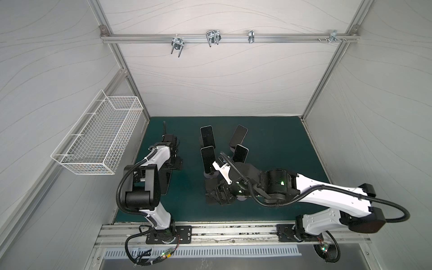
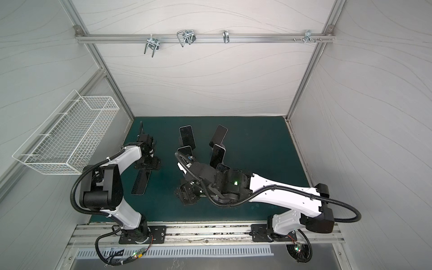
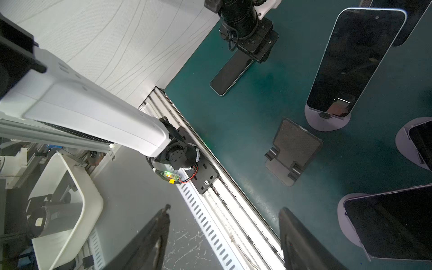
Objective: Remove the phone from the phone stand
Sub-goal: 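Raise the left gripper off the phone while the right gripper moves toward the stands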
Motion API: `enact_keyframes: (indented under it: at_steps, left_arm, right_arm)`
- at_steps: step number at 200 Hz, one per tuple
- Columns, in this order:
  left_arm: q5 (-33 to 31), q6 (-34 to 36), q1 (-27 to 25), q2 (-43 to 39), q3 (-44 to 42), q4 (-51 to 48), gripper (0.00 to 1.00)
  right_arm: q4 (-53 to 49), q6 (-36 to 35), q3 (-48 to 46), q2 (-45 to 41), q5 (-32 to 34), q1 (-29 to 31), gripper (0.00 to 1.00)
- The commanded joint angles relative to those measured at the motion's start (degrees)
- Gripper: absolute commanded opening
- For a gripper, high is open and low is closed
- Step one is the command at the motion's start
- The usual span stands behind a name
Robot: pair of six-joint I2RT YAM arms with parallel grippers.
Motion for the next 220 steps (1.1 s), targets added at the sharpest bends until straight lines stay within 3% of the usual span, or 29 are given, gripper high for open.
enact_keyframes:
  at_steps: [1, 107, 160, 220]
  left_arm:
    - [1.46, -0.59, -0.15, -1.56, -0.17, 1.06, 0.87]
    - [3.56, -2.63, -2.29, -7.13, -2.11, 2.62, 0.86]
    - [5.27, -4.35, -3.23, -14.45, -3.54, 2.58, 0.85]
    - [6.00, -8.53, -6.17, -28.13, -5.18, -0.16, 0.83]
  right_arm:
    - [-1.08, -0.44, -0.50, -1.62, 1.57, -0.33, 0.75]
    - [-0.66, -0.51, -3.07, -5.11, 3.98, -0.82, 0.77]
    - [-1.40, -0.61, -5.87, -8.89, 7.70, -0.94, 0.77]
    - [-5.26, 0.00, -9.69, -13.47, 12.88, -2.04, 0.77]
